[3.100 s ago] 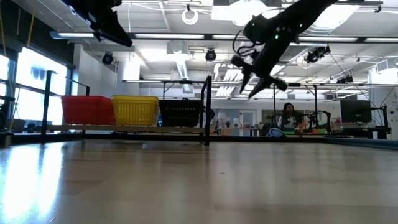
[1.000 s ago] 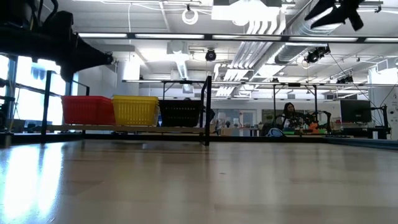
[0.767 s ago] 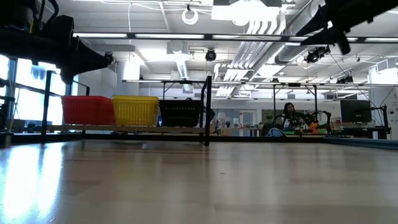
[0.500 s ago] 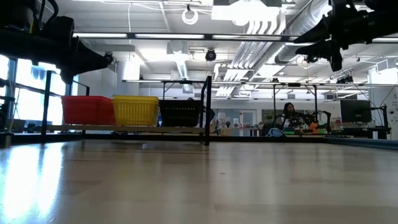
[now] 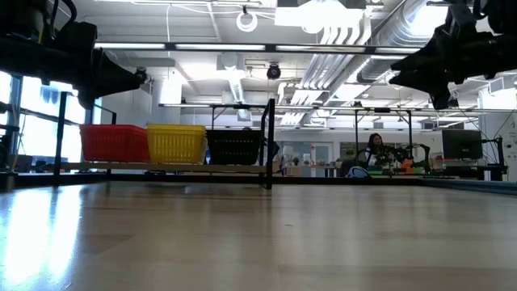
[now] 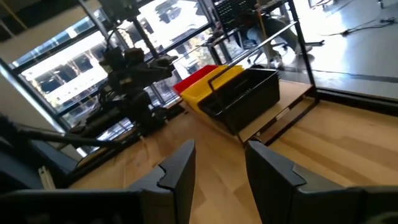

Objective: Stack baskets on shelf by color
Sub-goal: Return to Home Position

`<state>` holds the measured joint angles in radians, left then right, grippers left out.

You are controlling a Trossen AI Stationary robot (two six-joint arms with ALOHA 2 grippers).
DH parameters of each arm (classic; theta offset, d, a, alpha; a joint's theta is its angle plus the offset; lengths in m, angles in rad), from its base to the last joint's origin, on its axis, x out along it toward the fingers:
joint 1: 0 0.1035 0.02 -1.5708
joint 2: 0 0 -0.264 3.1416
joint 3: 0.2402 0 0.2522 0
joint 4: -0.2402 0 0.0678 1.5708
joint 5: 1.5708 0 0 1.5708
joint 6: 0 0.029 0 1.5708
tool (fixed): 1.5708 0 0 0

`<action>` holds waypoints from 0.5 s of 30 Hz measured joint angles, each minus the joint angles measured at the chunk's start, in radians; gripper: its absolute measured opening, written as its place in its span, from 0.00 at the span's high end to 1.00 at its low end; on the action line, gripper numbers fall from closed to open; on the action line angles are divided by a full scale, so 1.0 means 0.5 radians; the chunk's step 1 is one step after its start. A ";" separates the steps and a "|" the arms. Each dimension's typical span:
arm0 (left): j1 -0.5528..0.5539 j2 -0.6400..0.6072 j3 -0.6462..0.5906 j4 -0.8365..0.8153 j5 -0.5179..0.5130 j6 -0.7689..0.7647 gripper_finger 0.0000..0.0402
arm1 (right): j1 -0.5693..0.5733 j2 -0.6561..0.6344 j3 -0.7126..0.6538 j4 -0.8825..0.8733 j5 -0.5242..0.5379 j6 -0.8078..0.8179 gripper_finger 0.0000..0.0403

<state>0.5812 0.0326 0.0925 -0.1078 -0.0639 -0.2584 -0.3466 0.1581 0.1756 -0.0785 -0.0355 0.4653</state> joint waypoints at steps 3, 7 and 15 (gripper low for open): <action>0.000 0.000 0.000 0.000 0.000 0.000 0.82 | 0.042 -0.052 -0.054 -0.005 0.003 -0.006 0.69; 0.000 0.000 0.000 0.000 0.000 0.000 0.82 | 0.093 -0.103 -0.138 -0.014 0.005 -0.006 0.69; 0.000 0.000 0.000 0.000 0.000 0.000 0.82 | 0.137 -0.143 -0.255 -0.013 0.012 -0.042 0.69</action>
<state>0.5812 0.0326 0.0925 -0.1078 -0.0639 -0.2584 -0.2783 0.0869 0.0480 -0.0850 -0.0296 0.4441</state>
